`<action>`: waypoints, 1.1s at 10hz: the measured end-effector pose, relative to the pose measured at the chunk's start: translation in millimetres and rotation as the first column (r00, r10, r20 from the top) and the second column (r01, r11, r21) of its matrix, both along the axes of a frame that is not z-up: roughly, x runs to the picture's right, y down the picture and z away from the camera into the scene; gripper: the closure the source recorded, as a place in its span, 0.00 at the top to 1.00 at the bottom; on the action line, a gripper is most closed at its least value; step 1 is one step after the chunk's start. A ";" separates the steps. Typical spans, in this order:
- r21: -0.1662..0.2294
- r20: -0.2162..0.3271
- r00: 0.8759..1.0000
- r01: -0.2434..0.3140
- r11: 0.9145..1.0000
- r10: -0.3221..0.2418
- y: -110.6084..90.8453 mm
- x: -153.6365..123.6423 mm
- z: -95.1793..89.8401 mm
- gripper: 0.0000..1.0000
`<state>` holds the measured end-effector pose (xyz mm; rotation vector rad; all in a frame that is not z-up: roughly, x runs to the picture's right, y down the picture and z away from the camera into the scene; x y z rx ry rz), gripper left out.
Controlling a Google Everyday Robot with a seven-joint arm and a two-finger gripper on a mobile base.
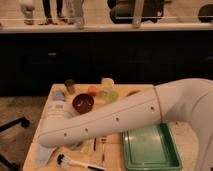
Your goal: Place towel in purple bowl
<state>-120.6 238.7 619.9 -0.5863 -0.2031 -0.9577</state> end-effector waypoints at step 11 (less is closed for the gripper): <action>-0.083 0.054 0.994 0.094 0.992 -0.090 10.3 -83.9 37.9 0.80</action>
